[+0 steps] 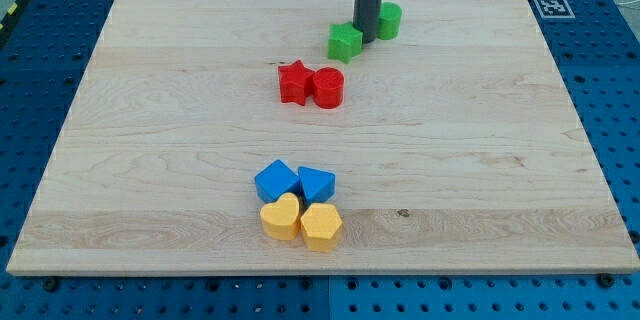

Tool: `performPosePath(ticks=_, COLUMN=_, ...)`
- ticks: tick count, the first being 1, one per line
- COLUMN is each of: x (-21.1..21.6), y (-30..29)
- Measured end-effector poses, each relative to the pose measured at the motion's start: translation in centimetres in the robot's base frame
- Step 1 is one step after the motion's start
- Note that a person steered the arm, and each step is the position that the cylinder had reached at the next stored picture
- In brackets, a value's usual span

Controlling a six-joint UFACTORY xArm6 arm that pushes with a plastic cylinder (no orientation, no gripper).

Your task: Move green star towards the top of the red star

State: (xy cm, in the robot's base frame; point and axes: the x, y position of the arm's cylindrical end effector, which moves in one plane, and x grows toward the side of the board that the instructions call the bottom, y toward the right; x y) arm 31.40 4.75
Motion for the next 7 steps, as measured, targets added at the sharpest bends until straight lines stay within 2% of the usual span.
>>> performPosePath(ticks=4, x=0.9, y=-6.2)
performPosePath(ticks=7, x=1.0, y=-7.0)
